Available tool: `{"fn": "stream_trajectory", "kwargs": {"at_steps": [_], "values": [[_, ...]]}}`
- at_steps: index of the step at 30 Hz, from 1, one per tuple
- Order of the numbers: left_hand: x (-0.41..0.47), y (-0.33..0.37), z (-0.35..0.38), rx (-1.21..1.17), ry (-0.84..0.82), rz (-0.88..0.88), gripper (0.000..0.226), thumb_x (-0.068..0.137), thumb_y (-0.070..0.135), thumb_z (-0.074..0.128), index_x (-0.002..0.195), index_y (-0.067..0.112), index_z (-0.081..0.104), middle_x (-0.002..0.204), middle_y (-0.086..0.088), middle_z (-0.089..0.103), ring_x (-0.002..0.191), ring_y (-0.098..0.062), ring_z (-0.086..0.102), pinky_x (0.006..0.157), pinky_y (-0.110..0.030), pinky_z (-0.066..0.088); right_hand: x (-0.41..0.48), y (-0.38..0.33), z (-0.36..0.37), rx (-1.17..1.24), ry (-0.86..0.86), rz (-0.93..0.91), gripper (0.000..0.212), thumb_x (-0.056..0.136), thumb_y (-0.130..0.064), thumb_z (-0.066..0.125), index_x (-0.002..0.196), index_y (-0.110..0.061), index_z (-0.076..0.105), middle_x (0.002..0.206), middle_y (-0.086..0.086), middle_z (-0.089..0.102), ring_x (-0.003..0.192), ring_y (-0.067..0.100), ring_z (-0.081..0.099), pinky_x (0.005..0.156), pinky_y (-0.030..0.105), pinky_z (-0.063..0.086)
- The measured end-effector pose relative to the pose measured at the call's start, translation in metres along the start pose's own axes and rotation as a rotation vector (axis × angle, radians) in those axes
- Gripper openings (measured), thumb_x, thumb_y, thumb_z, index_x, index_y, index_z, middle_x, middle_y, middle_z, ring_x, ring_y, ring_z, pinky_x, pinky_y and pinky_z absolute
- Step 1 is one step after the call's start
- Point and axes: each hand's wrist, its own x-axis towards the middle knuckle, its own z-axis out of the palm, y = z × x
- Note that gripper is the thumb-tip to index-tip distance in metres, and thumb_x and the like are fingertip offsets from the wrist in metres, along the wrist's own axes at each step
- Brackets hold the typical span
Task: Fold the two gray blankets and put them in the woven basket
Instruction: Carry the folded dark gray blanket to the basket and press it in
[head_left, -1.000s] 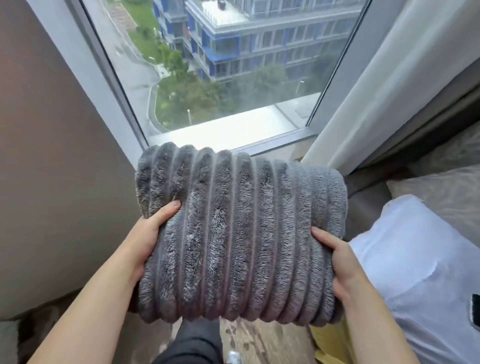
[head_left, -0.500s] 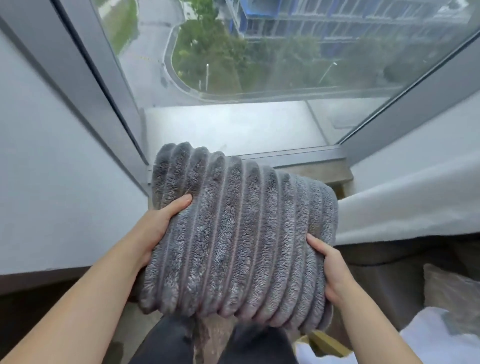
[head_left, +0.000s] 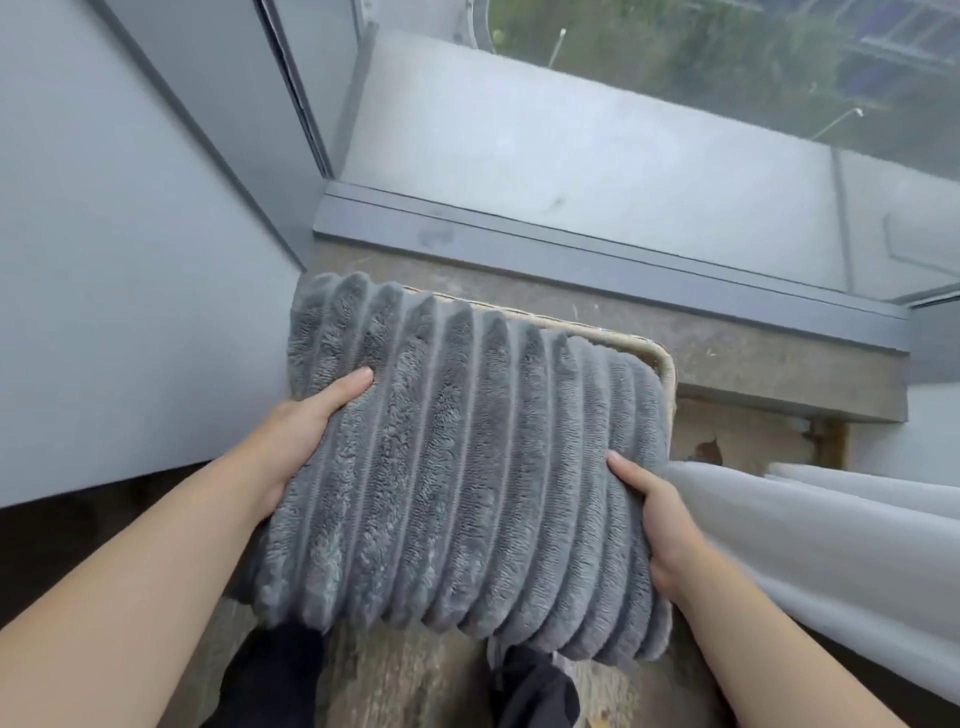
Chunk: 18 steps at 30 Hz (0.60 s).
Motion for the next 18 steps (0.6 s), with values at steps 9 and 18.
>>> {"fn": "stream_trajectory", "kwargs": {"at_steps": [9,18], "values": [[0.060,-0.015,0.015,0.005,0.087,0.089,0.080,0.040,0.078,0.072,0.104,0.030,0.069,0.088,0.010,0.075,0.079,-0.014,0.072,0.070,-0.027,0.053,0.070,0.000,0.004,0.026,-0.011,-0.080,0.022,0.082,-0.033,0.063,0.096,-0.025,0.078,0.107,0.010,0.074,0.092,0.031,0.072,0.066,0.041,0.058],[0.078,-0.015,0.058,0.056,0.191,0.276,0.026,0.063,0.062,0.075,0.066,0.071,0.051,0.071,0.050,0.050,0.080,0.016,0.045,0.084,-0.020,0.031,0.063,-0.001,-0.021,0.057,0.127,-0.110,0.027,0.085,-0.031,0.061,0.104,-0.018,0.075,0.110,0.013,0.072,0.096,0.033,0.070,0.078,0.045,0.054]]}}
